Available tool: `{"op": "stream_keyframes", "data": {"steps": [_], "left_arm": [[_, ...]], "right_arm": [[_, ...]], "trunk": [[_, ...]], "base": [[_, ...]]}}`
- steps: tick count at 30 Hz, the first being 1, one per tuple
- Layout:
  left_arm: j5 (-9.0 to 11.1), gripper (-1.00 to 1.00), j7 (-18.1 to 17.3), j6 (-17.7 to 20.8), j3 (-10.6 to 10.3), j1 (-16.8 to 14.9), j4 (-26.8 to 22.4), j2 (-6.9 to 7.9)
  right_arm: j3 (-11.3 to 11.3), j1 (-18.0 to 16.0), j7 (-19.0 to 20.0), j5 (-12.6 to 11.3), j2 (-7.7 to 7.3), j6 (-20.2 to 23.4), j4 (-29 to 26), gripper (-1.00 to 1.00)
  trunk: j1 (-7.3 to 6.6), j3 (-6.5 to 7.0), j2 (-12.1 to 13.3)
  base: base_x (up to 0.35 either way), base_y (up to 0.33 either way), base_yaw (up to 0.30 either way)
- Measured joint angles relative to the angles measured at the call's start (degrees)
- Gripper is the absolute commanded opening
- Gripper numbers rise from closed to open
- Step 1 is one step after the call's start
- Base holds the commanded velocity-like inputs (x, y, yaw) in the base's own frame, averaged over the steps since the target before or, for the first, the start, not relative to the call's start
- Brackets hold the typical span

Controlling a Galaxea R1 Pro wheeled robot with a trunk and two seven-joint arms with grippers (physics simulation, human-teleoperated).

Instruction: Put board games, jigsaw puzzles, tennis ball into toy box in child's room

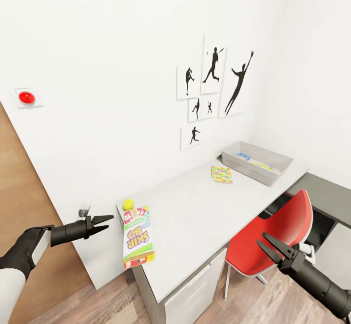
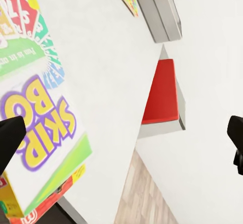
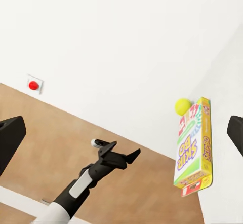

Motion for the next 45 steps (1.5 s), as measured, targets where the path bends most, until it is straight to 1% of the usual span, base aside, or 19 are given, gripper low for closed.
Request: {"op": "stream_keyframes", "data": {"steps": [6, 12, 22, 31, 42, 45], "left_arm": [[0.06, 1.00, -0.13, 1.52, 0.16, -0.14, 0.00, 0.33], [0.07, 1.00, -0.15, 2.33, 0.21, -0.17, 0.00, 1.07], [0.07, 1.00, -0.15, 2.39, 0.21, -0.18, 0.00, 1.05], [0.07, 1.00, -0.15, 2.38, 0.21, -0.18, 0.00, 1.03], [0.07, 1.00, -0.20, 2.36, 0.21, -0.18, 0.00, 1.07], [0.07, 1.00, -0.23, 2.36, 0.21, -0.18, 0.00, 1.11]], "right_arm": [[-0.02, 0.00, -0.14, 0.04, 0.00, 0.64, 0.08, 1.00], [-0.03, 0.00, -0.26, 0.00, 0.00, 0.73, 0.09, 1.00], [-0.03, 0.00, -0.53, 0.46, 0.00, 0.96, 0.02, 1.00], [0.20, 0.00, -2.74, 0.30, 0.03, 0.82, 0.00, 1.00], [0.38, 0.00, -2.54, -0.09, 0.09, -0.03, 0.09, 1.00], [0.39, 0.00, -2.60, -0.08, 0.38, -0.05, 0.09, 1.00]], "trunk": [[1.32, -1.08, -2.41], [2.64, -2.16, -4.82], [4.84, -3.96, -8.84], [6.81, -5.58, -12.45], [9.23, -7.55, -16.87], [9.89, -8.09, -18.07]], "base": [[0.000, 0.000, 0.000], [0.000, 0.000, 0.000], [0.000, 0.000, 0.000], [0.000, 0.000, 0.000], [0.000, 0.000, 0.000], [0.000, 0.000, 0.000]]}}
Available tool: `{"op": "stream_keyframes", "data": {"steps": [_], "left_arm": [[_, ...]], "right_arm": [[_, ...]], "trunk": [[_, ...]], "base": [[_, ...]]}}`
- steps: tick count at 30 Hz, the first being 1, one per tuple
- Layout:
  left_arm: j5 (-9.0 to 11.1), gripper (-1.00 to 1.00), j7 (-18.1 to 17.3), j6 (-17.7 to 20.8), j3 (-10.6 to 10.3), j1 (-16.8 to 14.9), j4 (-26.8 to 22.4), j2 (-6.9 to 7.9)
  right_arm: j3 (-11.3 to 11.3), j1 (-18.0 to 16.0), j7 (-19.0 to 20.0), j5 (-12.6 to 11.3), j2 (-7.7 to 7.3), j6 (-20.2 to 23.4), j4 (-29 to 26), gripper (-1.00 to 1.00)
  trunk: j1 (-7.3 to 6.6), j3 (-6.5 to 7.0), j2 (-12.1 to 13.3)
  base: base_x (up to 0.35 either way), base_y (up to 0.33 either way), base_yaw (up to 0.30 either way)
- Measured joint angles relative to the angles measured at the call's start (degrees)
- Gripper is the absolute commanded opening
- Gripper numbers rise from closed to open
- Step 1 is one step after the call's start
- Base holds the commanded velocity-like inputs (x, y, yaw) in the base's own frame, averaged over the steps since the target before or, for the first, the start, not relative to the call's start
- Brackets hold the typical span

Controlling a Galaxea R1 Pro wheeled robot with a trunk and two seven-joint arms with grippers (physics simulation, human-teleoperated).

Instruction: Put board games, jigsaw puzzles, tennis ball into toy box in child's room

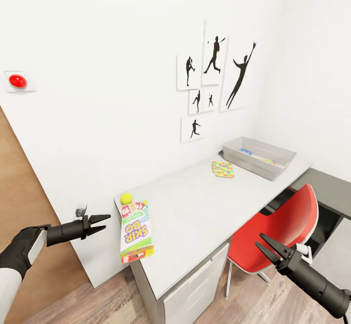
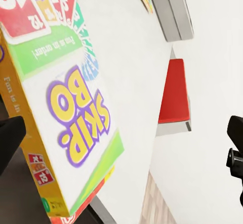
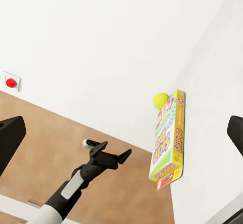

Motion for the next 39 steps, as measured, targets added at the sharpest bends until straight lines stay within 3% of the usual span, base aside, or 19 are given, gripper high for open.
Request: {"op": "stream_keyframes", "data": {"steps": [9, 39], "left_arm": [[0.00, 1.00, -0.05, 0.00, 0.00, 0.00, 0.00, 0.02], [0.17, 1.00, -0.63, -0.83, 0.18, 0.00, 1.91, -1.68]], "right_arm": [[-0.14, 0.00, -0.24, 0.49, 1.30, 0.00, 0.00, 1.00], [-0.41, 0.00, -0.23, 0.26, 1.38, -0.01, 0.00, 1.00]], "trunk": [[1.98, -1.62, -3.61], [8.57, -7.01, -15.65]], "base": [[0.000, 0.000, 0.000], [0.000, 0.000, 0.000]]}}
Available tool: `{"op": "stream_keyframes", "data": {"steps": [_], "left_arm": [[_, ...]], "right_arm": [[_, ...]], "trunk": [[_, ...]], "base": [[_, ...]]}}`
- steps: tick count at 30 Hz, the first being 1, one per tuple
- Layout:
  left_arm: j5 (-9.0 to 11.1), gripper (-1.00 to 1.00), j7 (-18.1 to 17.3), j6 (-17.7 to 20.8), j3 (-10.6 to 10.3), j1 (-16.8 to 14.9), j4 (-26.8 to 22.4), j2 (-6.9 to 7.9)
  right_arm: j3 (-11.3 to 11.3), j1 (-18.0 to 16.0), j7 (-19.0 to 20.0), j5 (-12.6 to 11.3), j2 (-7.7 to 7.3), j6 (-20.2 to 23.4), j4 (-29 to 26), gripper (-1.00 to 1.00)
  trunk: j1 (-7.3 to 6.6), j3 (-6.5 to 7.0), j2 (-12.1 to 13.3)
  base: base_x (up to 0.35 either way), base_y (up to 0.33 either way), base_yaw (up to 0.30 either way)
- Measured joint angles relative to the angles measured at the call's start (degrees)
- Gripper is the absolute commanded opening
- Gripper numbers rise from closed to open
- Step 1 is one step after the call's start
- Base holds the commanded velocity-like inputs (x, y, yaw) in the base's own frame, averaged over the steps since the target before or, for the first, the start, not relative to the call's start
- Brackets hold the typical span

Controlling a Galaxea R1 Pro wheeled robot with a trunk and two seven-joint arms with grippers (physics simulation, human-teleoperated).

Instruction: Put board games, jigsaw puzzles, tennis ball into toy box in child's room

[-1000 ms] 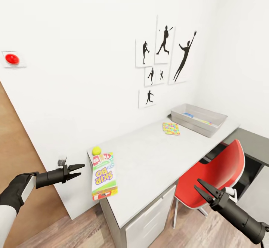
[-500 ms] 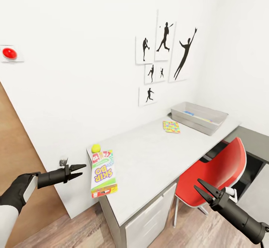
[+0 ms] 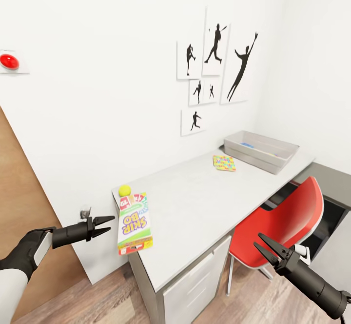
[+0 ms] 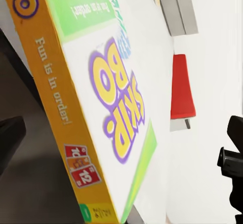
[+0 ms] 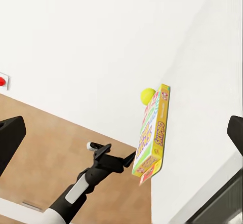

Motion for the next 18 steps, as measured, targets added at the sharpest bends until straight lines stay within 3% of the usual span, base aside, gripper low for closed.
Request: {"op": "stream_keyframes", "data": {"steps": [8, 12, 18], "left_arm": [[-0.08, 1.00, -5.86, 0.20, 0.02, 0.00, 0.02, 0.15], [-0.11, 1.00, -6.61, 0.29, 0.00, 0.00, 0.02, 0.20], [-0.11, 1.00, -6.88, 0.30, -0.07, 0.00, 0.02, 0.23]], "right_arm": [[-0.19, 0.00, 0.03, -0.05, -0.06, 0.01, 0.00, 1.00], [-0.32, 0.00, 0.06, -0.08, -0.08, 0.02, 0.00, 1.00], [-0.35, 0.00, 0.07, -0.11, -0.08, 0.09, 0.02, 1.00]], "trunk": [[1.76, -1.44, -3.21], [2.64, -2.16, -4.81], [2.64, -2.16, -4.83]], "base": [[0.000, 0.000, 0.000], [0.000, 0.000, 0.000], [0.000, 0.000, 0.000]]}}
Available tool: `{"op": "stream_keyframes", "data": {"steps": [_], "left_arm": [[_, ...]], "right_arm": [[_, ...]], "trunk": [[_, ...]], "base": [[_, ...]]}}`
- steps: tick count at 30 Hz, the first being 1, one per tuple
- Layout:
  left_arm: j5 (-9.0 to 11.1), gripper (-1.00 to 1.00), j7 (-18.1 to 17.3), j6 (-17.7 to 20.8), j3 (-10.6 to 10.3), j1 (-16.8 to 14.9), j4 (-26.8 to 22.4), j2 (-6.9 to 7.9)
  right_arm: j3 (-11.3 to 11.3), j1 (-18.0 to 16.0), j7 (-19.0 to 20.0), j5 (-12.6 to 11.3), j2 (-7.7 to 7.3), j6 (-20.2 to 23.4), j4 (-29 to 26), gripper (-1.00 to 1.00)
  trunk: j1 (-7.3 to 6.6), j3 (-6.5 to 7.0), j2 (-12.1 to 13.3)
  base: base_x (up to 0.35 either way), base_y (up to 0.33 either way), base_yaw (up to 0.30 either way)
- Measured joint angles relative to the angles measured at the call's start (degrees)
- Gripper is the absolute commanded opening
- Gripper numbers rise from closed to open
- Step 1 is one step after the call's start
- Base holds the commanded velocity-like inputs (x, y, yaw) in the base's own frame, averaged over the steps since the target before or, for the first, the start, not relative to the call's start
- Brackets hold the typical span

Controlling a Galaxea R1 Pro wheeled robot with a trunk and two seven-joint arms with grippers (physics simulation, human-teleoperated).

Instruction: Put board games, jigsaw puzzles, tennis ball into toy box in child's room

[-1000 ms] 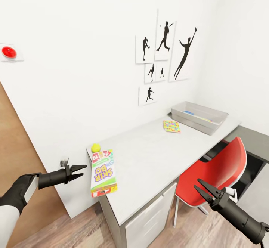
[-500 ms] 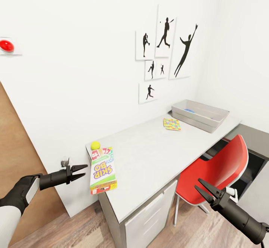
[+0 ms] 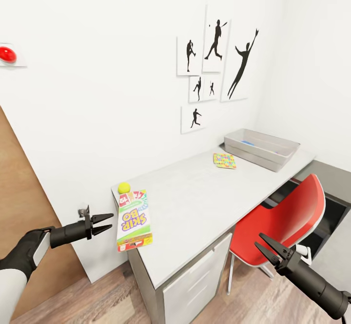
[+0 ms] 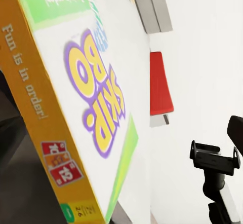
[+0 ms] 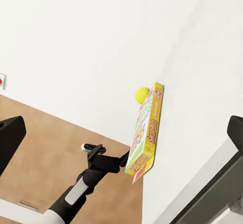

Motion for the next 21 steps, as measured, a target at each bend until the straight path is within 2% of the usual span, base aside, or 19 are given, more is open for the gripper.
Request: {"op": "stream_keyframes", "data": {"steps": [14, 21], "left_arm": [[-0.09, 1.00, -0.03, 0.24, -0.04, 0.00, -0.08, 0.28], [-0.16, 1.00, -0.03, 0.22, -0.09, 0.00, -0.09, 0.31]], "right_arm": [[-0.07, 0.00, 0.01, 0.00, -0.03, 0.01, -0.01, 1.00], [-0.79, 0.00, 0.15, 0.01, -0.08, 0.29, 0.04, 1.00]], "trunk": [[0.00, 0.00, 0.00], [1.53, -1.25, -2.79]], "base": [[0.000, 0.000, 0.000], [0.000, 0.000, 0.000]]}}
